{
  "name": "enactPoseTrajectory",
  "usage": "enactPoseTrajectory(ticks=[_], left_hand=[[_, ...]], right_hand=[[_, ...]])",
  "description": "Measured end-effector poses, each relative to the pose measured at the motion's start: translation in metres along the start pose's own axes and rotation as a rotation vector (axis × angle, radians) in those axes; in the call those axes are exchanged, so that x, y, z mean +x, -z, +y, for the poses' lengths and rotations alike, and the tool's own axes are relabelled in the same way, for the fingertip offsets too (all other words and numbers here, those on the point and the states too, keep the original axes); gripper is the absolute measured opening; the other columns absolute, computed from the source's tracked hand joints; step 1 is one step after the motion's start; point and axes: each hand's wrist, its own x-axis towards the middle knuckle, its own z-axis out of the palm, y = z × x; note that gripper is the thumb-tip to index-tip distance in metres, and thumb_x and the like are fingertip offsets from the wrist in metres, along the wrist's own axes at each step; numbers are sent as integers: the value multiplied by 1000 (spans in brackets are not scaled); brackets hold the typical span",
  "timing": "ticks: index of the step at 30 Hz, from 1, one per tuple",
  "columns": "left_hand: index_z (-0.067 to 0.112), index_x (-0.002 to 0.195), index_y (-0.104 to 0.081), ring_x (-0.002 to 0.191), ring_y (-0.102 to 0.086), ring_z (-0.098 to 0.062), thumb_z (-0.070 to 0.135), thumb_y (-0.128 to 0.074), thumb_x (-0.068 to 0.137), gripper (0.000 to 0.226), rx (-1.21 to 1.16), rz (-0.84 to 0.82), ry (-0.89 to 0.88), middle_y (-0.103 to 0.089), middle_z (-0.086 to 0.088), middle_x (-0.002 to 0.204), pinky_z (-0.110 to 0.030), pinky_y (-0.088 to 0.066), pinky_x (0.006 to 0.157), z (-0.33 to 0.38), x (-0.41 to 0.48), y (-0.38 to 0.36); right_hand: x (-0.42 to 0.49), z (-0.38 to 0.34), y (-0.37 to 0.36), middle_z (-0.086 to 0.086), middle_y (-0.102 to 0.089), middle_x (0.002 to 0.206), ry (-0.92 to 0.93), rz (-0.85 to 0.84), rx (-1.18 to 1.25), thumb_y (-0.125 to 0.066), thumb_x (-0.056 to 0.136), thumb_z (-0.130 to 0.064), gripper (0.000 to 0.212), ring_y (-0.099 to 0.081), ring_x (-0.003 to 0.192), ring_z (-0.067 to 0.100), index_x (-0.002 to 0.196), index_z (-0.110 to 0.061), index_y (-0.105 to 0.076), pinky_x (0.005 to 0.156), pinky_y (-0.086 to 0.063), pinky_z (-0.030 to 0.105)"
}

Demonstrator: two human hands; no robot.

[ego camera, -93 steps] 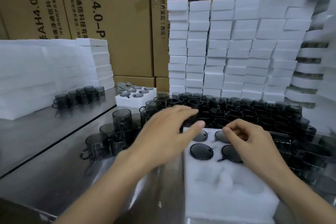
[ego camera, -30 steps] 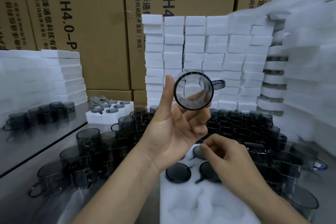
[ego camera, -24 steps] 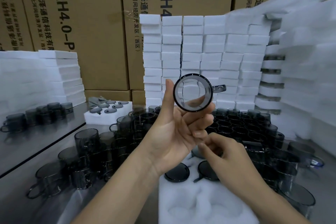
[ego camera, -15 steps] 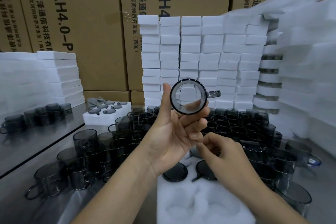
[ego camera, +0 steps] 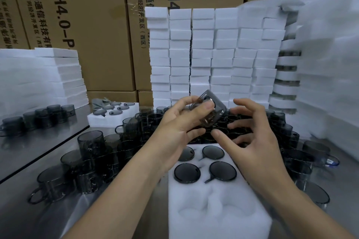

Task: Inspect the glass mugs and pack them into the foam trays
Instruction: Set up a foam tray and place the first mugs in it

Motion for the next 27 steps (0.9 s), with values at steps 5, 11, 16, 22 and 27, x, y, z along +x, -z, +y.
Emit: enactPoseTrajectory(ticks=[5, 11, 16, 22, 27], left_hand=[[21, 128, -70, 115, -75, -22, 49, -91, 71, 68, 151, 20, -12, -78, -8, 123, -35, -59, 86, -7, 0, -5], [36, 111, -80, 99, -62, -6, 73, -64, 83, 49, 196, 109, -27, -71, 12, 105, -36, -42, 87, 1, 6, 1], [26, 136, -73, 126, -67, -24, 53, -61, 95, 50, 112, -22, 17, -72, -4, 139, -41, -46, 104, -1, 6, 7], [24, 126, -80, 118, -73, -25, 52, -70, 89, 48, 23, -147, 57, -78, -9, 126, -34, -56, 100, -2, 3, 5], [26, 122, -79, 108, -73, -17, 50, -83, 75, 53, 148, -12, 41, -80, -3, 118, -39, -49, 101, -2, 7, 10]], right_hand=[[-3, -9, -1, -12, -72, 117, 45, -3, 5, -87, 76, -47, 53, -70, 109, 16, 121, -37, -60, 79, -59, 34], [11, -16, 2, 6, -79, 102, -399, -53, 616, -80, 87, -45, 34, -75, 91, 23, 107, -17, -78, 67, -61, 28], [12, -20, 0, 17, -78, 117, -631, -291, 867, -67, 85, -60, 55, -74, 85, 16, 109, -13, -84, 66, -61, 27], [6, -16, -6, 17, -78, 116, -647, -387, 817, -57, 95, -62, 56, -74, 87, 18, 110, -15, -84, 67, -60, 27], [8, -7, -2, 4, -78, 114, -433, -217, 425, -69, 89, -57, 36, -75, 103, 22, 109, -28, -79, 75, -63, 35]])
